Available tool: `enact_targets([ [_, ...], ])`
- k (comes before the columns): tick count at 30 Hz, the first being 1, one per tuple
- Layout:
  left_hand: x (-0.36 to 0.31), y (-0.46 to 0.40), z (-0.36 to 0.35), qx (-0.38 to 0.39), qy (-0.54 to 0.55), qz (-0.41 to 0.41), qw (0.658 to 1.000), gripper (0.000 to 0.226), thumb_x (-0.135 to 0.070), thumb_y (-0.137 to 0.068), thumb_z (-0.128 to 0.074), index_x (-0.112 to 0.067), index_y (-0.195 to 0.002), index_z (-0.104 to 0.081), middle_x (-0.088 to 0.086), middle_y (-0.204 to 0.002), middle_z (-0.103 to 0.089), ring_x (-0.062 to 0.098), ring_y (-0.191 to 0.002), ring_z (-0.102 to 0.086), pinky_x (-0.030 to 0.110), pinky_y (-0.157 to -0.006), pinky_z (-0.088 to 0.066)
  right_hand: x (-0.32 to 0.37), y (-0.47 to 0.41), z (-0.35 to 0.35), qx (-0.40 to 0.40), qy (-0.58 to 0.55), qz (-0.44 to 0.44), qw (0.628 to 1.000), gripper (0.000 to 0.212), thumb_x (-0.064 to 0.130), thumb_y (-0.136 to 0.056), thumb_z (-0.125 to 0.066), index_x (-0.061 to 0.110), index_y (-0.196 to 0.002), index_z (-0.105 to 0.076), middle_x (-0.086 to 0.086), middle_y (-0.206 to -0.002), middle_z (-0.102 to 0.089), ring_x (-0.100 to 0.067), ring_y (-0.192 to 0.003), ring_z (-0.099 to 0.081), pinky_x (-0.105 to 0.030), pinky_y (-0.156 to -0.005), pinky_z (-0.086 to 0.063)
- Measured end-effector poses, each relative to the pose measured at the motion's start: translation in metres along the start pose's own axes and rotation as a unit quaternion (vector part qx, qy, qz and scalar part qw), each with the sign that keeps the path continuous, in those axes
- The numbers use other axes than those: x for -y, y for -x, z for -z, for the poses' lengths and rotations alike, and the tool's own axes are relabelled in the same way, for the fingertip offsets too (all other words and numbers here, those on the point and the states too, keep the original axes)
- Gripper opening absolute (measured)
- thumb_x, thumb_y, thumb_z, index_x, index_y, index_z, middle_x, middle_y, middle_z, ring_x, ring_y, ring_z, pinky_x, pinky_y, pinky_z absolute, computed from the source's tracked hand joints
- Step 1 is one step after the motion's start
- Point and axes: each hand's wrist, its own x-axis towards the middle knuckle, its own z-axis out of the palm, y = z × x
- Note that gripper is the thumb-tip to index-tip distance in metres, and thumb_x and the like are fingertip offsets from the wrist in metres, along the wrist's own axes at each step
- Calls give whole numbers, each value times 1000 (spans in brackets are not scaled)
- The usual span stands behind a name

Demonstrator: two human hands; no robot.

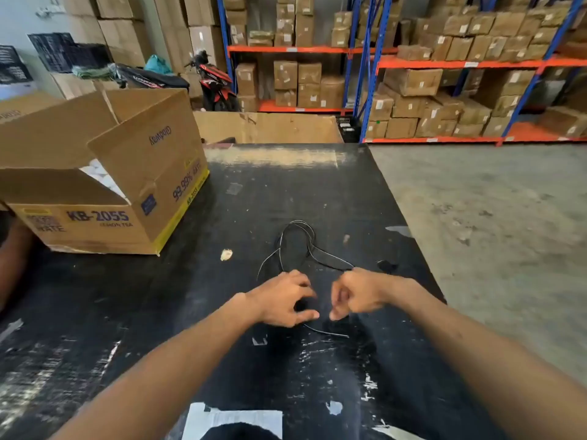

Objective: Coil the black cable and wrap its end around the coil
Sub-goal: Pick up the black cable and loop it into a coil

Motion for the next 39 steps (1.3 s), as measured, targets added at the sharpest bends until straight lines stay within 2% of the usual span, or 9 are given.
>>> enact_targets([
  [6, -10, 5, -34, 27, 57, 1, 998, 60, -65, -84, -55, -18, -118, -69, 3, -123, -57, 20, -115, -51, 34, -101, -41, -13, -9, -39, 68, 23, -25, 997, 14, 26, -71, -77, 31, -61, -70, -7, -76, -78, -17, -64, -67, -27, -70, -57],
  [13, -17, -9, -27, 46, 164, 110, 979, 59, -74, -82, -46, -20, -82, -70, 1, -87, -65, 19, -85, -61, 36, -81, -51, -12, 0, -12, -61, -102, 60, 991, 8, 13, -81, -71, 13, -89, -74, 0, -65, -73, 2, -50, -58, -9, -56, -44],
  [16, -28, -31, 0, 68, 401, 262, 875, 67, -59, -98, -32, -6, -87, -72, 14, -70, -73, 28, -62, -68, 30, -63, -54, -8, -3, 10, -207, -210, 87, 952, 11, 13, -92, -71, 13, -101, -76, -1, -79, -78, -7, -66, -72, -20, -67, -57],
  [19, -26, -47, 36, -13, 577, 302, 759, 64, -42, -104, -27, 7, -97, -69, 18, -69, -72, 29, -54, -67, 28, -55, -52, -13, -11, 22, -329, -316, 57, 888, 24, 14, -94, -67, 19, -117, -71, 2, -97, -77, -12, -87, -75, -35, -87, -60],
  [24, -15, -61, 110, -180, 752, 215, 596, 50, -27, -103, -30, 5, -108, -68, 18, -80, -74, 25, -57, -67, 33, -64, -58, 7, -16, 18, -228, -444, 80, 863, 44, 11, -88, -68, 24, -130, -63, 6, -123, -72, -1, -115, -65, -29, -105, -48],
  [27, -6, -62, 147, -226, 785, 165, 553, 50, -26, -103, -29, 6, -108, -67, 16, -77, -74, 23, -52, -67, 31, -56, -58, 32, -27, 5, -196, -463, 128, 855, 23, 26, -95, -66, 27, -118, -72, 13, -116, -75, 3, -113, -64, -20, -99, -45],
  [30, 5, -56, 169, -229, 809, 132, 524, 53, -31, -103, -29, 3, -115, -66, 17, -87, -75, 23, -58, -69, 33, -59, -60, 51, -34, 6, -274, -453, 147, 835, 23, 28, -103, -55, 28, -96, -77, 7, -78, -72, 1, -74, -61, -16, -72, -42],
  [34, 16, -50, 182, -193, 844, 96, 491, 54, -41, -103, -31, -9, -138, -56, 22, -113, -71, 31, -80, -73, 39, -68, -61, 55, -41, 14, -274, -467, 182, 821, 26, 30, -104, -53, 24, -93, -76, 0, -63, -59, -12, -63, -57, -28, -74, -44],
  [39, 26, -49, 204, -85, 878, -5, 471, 45, -48, -102, -34, -38, -143, -49, 28, -149, -44, 53, -133, -42, 79, -102, -28, 37, -56, 13, -229, -456, 154, 846, 38, 44, -104, -48, 21, -91, -77, 1, -63, -55, -17, -59, -51, -34, -73, -46],
])
